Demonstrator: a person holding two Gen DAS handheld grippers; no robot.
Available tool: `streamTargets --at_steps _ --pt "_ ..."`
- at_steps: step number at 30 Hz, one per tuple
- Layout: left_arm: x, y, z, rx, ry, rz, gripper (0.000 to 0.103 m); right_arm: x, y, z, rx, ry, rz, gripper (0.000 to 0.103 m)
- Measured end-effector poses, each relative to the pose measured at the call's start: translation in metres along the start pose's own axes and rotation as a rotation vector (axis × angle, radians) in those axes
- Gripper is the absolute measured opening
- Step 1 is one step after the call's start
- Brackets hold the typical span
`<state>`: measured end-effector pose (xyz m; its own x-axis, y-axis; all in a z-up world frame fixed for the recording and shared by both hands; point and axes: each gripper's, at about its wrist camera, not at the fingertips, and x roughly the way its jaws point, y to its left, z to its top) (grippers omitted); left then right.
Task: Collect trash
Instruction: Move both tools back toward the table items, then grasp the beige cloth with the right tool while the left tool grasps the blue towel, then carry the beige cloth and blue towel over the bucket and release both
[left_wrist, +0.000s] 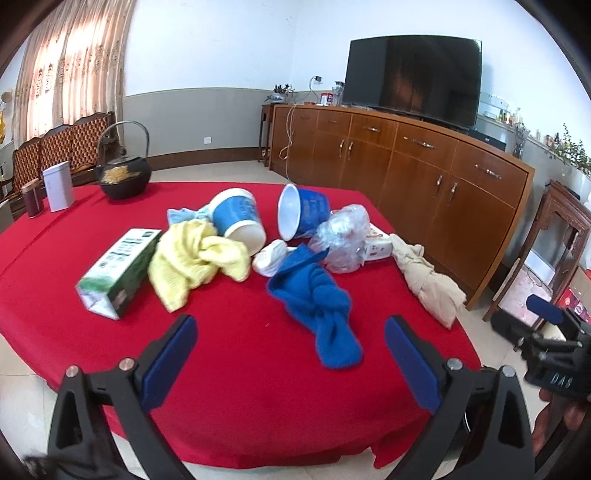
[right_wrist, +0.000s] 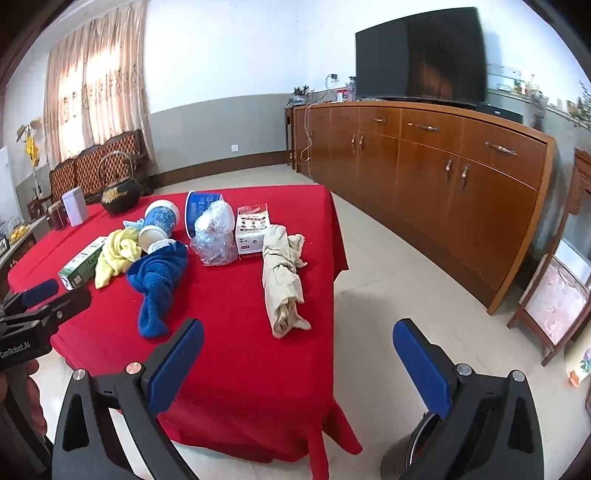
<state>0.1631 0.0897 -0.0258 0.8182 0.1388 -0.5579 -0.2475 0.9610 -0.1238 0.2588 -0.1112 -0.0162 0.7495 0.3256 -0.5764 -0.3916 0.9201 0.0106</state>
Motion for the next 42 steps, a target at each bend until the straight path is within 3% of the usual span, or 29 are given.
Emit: streamTargets --at_steps 9,13,17,21,23,24,25,28,34,42 --pt "0.048 -0.015 0.013 0.007 0.051 0.029 0.093 0.056 -0.004 0.009 -0.048 0.049 0.057 0.088" --pt "0.064 -0.012 0.013 0.000 0.089 0.037 0.091 0.078 -0.004 0.011 -0.060 0.080 0.072 0.074" --pt "0.073 -0.014 0.010 0.002 0.114 0.033 0.086 0.092 -0.003 0.012 -0.061 0.105 0.089 0.069" --pt "0.083 -0.016 0.010 -0.003 0.149 0.015 0.070 0.104 0.001 0.011 -0.059 0.141 0.108 0.051" --pt "0.087 -0.014 0.009 -0.022 0.168 -0.007 0.055 0.108 0.003 0.009 -0.061 0.158 0.120 0.034" --pt "0.088 -0.012 0.008 -0.030 0.176 -0.021 0.044 0.108 0.004 0.008 -0.064 0.155 0.124 0.014" --pt "0.085 -0.011 0.008 -0.032 0.168 -0.021 0.039 0.106 0.005 0.007 -0.065 0.150 0.132 0.007" --pt "0.072 -0.011 0.009 -0.020 0.132 -0.026 0.033 0.096 0.004 0.007 -0.054 0.124 0.150 0.007" --pt "0.044 -0.017 0.010 0.016 0.083 -0.044 0.032 0.064 -0.004 0.008 -0.050 0.072 0.146 0.007" --pt "0.013 -0.043 0.003 0.080 0.044 -0.082 0.032 0.008 -0.033 0.000 -0.017 0.014 0.064 0.007"
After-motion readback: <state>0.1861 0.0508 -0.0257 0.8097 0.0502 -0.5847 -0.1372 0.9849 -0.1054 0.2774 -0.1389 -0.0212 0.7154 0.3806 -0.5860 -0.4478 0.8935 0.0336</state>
